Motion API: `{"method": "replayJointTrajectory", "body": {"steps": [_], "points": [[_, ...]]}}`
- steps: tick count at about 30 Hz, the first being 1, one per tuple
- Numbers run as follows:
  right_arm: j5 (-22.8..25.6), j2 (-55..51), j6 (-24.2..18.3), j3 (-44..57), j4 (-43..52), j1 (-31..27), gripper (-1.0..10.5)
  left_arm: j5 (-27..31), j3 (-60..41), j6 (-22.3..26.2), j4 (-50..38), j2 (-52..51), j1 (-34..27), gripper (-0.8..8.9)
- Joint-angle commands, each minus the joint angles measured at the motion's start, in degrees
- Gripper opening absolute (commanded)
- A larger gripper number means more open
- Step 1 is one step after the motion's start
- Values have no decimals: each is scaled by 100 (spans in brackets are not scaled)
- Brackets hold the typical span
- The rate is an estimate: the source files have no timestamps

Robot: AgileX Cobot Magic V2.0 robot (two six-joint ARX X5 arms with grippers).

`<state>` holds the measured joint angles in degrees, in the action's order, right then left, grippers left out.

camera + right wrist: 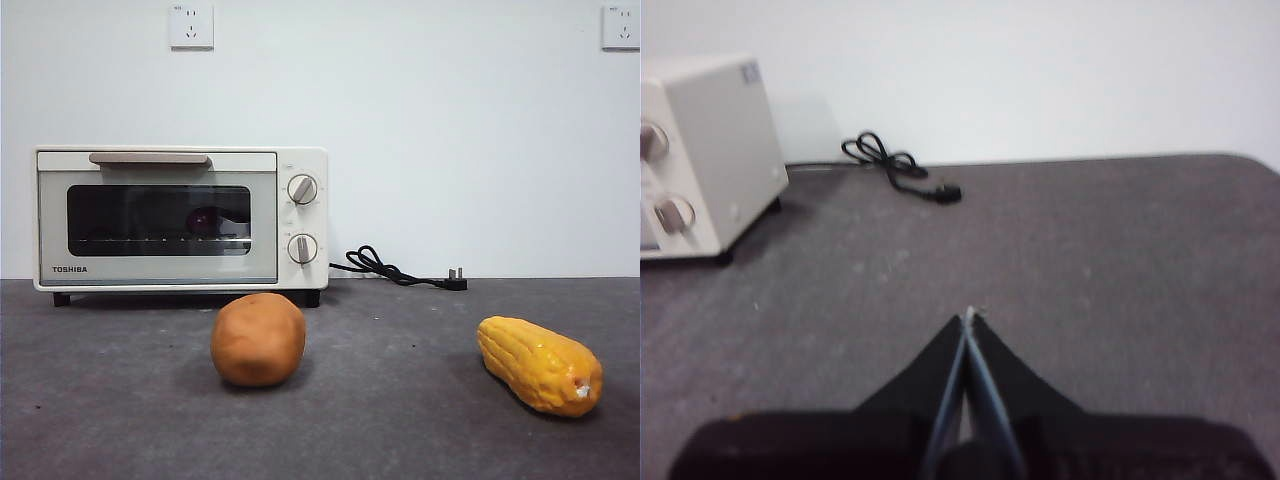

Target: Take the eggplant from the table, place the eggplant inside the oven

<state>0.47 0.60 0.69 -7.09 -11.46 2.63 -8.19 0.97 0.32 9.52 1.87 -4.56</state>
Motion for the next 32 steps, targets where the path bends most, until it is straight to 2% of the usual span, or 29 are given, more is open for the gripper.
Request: {"method": "replayJointTrajectory", "body": {"steps": [1,8,32], "points": [[-4,-15,74,216,-7,0,1,-13,-52,-52,-44,2,-13,-4],[-4,-15,72,446,-435,0,1,-13,-52,-52,-44,2,-13,-4],[-2,-13,79,448,-422,-2,1,-13,-52,-52,-46,2,-13,-4]]}}
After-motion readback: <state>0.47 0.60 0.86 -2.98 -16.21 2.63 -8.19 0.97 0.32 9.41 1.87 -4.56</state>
